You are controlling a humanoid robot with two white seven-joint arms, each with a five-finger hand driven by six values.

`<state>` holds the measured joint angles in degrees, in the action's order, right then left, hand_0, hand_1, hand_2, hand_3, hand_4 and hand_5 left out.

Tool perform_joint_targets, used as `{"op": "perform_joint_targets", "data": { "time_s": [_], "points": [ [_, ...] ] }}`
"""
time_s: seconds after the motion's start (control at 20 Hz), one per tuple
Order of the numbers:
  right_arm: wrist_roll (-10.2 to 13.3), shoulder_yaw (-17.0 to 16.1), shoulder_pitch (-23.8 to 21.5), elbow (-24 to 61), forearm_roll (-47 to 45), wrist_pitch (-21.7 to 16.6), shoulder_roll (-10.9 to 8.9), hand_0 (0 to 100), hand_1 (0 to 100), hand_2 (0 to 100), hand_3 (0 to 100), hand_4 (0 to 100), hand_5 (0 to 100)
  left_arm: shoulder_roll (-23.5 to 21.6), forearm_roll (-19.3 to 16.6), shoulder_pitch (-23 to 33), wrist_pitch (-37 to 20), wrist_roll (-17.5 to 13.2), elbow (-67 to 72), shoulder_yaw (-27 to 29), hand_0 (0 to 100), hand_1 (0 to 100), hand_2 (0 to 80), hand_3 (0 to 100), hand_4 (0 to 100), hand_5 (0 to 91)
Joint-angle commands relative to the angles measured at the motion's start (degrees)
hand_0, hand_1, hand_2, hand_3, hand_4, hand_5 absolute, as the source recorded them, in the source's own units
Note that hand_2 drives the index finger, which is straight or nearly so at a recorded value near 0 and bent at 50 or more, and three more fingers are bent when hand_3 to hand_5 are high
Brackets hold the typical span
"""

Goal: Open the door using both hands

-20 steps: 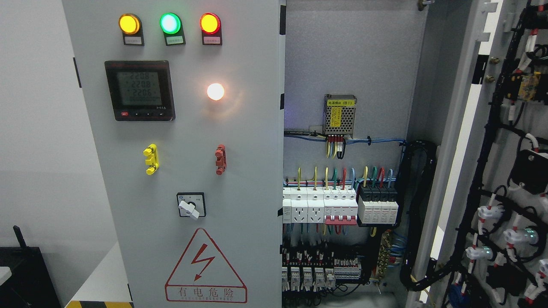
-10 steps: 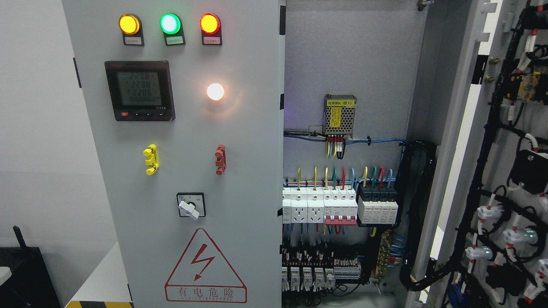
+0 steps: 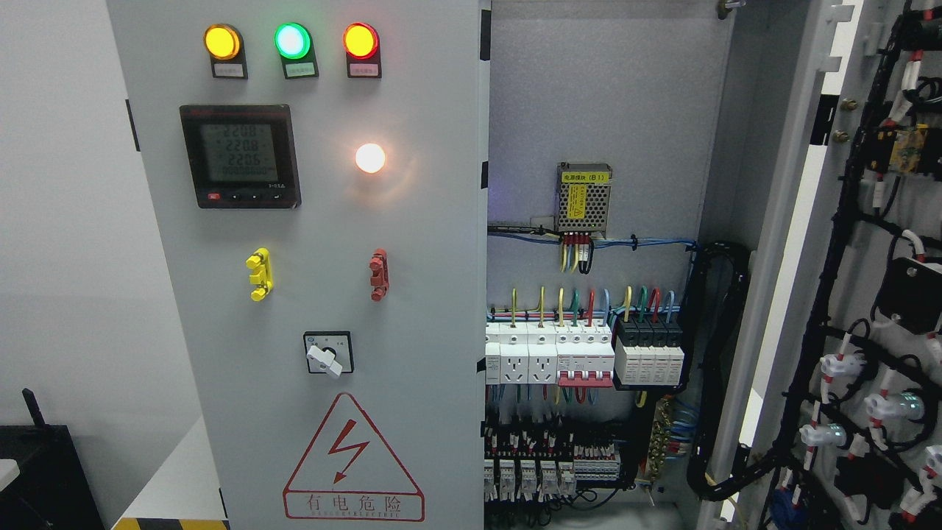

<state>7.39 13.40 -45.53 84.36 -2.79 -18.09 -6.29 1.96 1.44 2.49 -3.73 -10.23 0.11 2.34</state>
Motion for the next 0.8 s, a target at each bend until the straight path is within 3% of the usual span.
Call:
{"op": "perform_joint_targets", "data": {
  "time_s": [0.0,0.15,0.4,0.55,0.75],
  "points": [
    [0.08,9.35,-1.67,22.33,-0.02,-3.78,-8.90,12,39,0,0,0,0,0.15,-1.44,0.06,0.04,0.03,1.12,-0.14,12,39,0.0,0,0,0.0],
    [0.08,10.85,1.48,22.78,-0.02,-6.52,-9.70,12,39,0,0,0,0,0.15,-1.44,-0.03,0.04,0.03,1.12,-0.14,12,39,0.0,0,0,0.0],
    [0.08,10.77,8.08,23.48,-0.02,-7.40,-9.62,12,39,0,0,0,0,0.15,-1.44,0.06,0.04,0.03,1.12,-0.14,12,39,0.0,0,0,0.0],
    [0.08,10.77,10.63,24.97,-0.02,-11.17,-9.62,12,39,0,0,0,0,0.15,-1.44,-0.03,0.04,0.03,1.12,-0.14,12,39,0.0,0,0,0.0],
    [0.08,10.15,13.53,25.06,-0.02,-12.49,-9.09,12,39,0,0,0,0,0.15,-1.44,-0.03,0.04,0.03,1.12,-0.14,12,39,0.0,0,0,0.0]
  ]
}}
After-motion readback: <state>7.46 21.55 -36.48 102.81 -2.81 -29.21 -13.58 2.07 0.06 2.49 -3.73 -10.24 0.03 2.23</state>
